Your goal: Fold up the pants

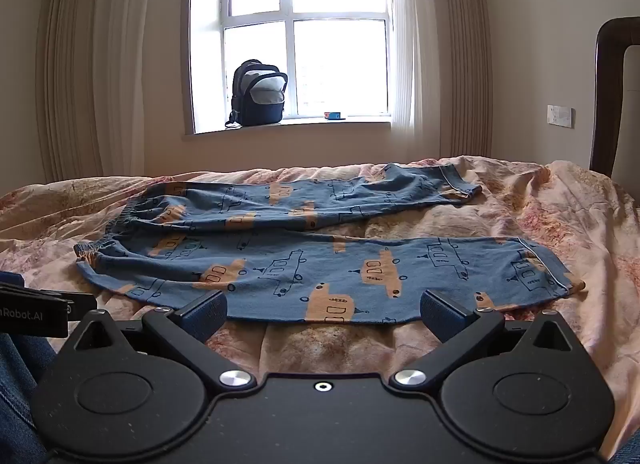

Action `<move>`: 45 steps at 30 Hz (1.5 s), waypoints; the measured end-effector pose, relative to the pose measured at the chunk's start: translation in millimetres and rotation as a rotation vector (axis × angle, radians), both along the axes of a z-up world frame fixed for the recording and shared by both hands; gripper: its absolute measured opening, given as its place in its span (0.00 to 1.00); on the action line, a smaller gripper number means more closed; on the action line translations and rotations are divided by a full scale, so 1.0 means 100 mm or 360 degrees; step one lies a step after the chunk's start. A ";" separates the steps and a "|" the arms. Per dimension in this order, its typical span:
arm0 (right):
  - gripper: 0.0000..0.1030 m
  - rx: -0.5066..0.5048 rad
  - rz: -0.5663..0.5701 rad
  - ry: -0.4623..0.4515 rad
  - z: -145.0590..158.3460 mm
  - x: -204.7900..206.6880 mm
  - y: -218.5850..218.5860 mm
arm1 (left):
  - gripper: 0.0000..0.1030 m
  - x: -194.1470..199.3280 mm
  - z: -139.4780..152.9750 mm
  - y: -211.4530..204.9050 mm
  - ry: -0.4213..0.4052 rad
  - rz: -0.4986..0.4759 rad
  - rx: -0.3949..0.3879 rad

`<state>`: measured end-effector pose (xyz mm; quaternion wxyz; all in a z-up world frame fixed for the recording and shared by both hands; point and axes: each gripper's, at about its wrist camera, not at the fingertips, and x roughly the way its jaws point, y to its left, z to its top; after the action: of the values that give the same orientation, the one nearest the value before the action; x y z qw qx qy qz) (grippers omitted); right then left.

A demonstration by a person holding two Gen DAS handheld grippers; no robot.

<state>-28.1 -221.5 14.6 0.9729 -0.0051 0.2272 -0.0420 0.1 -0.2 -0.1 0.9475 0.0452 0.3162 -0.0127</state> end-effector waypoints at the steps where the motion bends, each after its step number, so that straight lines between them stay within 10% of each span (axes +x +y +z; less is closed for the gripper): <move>1: 1.00 -0.0001 0.0000 -0.0002 0.00 0.00 0.00 | 1.00 0.00 0.00 0.00 -0.0001 0.0000 0.0000; 45: 1.00 0.0000 -0.0001 0.0007 -0.01 0.01 -0.01 | 1.00 -0.01 0.01 0.02 0.0004 0.0003 -0.0005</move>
<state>-27.4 -222.4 13.6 0.9724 -0.0050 0.2293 -0.0422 -1.0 1.5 1.0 0.9472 0.0434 0.3174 -0.0123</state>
